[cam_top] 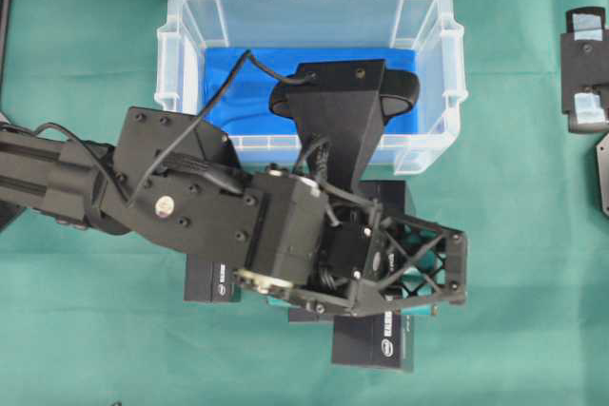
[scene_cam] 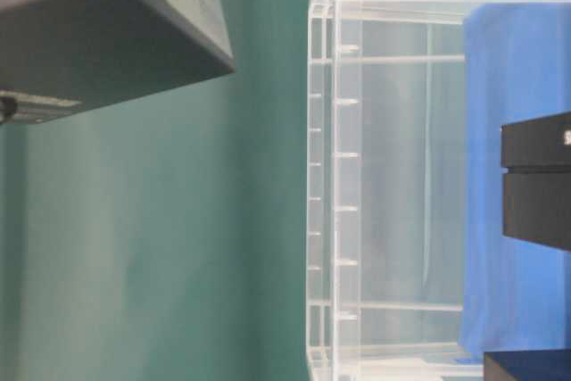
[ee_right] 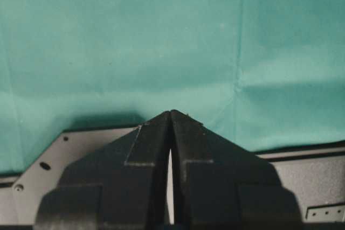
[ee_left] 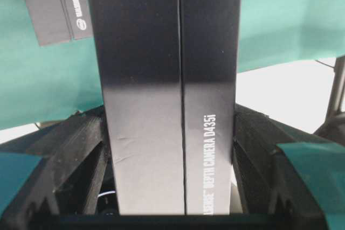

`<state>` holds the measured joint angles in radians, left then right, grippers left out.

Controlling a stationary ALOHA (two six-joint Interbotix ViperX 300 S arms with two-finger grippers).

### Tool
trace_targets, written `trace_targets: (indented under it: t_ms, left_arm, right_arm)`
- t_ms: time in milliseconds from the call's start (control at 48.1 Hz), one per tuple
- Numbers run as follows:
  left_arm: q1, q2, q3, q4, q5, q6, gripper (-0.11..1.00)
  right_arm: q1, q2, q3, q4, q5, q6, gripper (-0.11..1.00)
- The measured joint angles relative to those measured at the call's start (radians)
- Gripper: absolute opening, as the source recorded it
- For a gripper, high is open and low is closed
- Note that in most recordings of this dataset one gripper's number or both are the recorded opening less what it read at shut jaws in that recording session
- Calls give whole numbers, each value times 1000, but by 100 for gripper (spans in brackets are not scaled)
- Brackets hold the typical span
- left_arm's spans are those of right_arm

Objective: Take the box out of the case with the left arm.
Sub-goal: 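Carry the box forward and lower it onto the table right of the middle box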

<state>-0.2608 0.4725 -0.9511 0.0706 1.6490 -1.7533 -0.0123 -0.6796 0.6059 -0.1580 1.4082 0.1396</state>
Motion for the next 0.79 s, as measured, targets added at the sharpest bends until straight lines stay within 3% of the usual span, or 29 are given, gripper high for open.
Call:
trace_targets:
  t_ms: [520, 790]
  left_arm:
    - [9, -8, 12, 0, 0, 0, 60]
    - [11, -12, 158, 0, -34, 0, 60]
  right_arm:
    - [0, 0, -2, 0, 0, 0, 0]
    - [-2, 0, 0, 0, 0, 0, 0]
